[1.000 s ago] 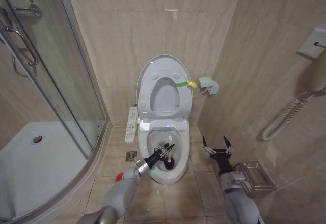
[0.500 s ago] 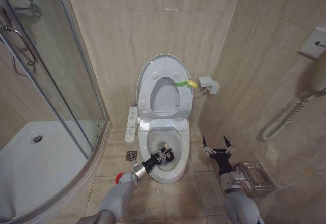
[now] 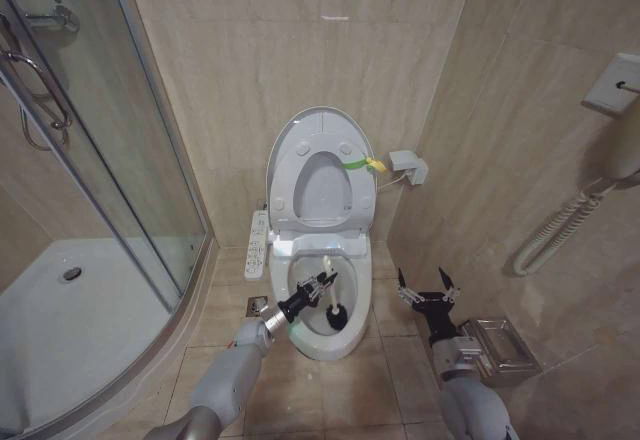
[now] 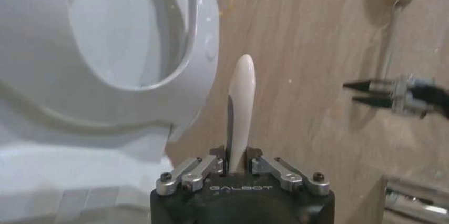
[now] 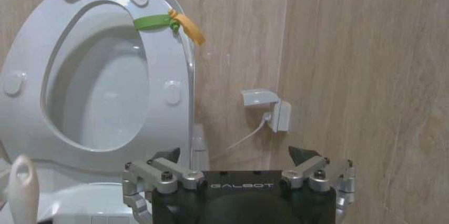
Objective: Open the toilet lid, clean the toilet bowl with a toilet brush, close the toilet lid, and flush.
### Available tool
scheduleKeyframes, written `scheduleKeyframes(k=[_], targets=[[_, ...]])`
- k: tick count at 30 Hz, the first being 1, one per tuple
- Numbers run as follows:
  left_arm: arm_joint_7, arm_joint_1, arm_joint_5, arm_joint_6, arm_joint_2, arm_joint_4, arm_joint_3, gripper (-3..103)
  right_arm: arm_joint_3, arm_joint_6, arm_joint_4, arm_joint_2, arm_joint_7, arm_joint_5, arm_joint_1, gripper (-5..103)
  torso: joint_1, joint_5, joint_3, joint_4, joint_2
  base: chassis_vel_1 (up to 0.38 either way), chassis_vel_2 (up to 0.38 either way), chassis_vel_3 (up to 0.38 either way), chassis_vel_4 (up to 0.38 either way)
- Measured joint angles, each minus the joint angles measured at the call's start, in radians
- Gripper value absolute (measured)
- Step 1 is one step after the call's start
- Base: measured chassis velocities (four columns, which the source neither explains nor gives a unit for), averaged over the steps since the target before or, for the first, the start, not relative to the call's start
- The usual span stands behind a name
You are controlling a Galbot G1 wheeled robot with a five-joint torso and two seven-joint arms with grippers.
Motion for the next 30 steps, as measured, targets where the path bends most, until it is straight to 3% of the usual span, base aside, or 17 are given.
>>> scheduleKeyframes(k=[11, 12, 24, 30], targets=[[-0.017, -0.010, 0.077, -0.027, -0.036, 0.132, -0.017, 17, 0.000, 0.000, 0.000, 0.000, 0.000, 0.000, 0.000, 100, 0.000, 0.0000, 0.000, -0.0001, 0.000, 0.000, 0.000, 0.000, 0.000], [-0.018, -0.008, 0.081, -0.029, -0.037, 0.136, -0.018, 22, 0.000, 0.000, 0.000, 0.000, 0.000, 0.000, 0.000, 100, 0.000, 0.0000, 0.000, -0.0002, 0.000, 0.000, 0.000, 0.000, 0.000], [0.001, 0.013, 0.002, 0.001, -0.010, -0.007, 0.003, 22, 0.000, 0.000, 0.000, 0.000, 0.000, 0.000, 0.000, 100, 0.000, -0.0004, 0.000, -0.0005, 0.000, 0.000, 0.000, 0.000, 0.000], [0.024, -0.002, -0.028, 0.012, -0.019, -0.012, 0.008, 20, 0.000, 0.000, 0.000, 0.000, 0.000, 0.000, 0.000, 100, 0.000, -0.0003, 0.000, -0.0005, 0.000, 0.000, 0.000, 0.000, 0.000]])
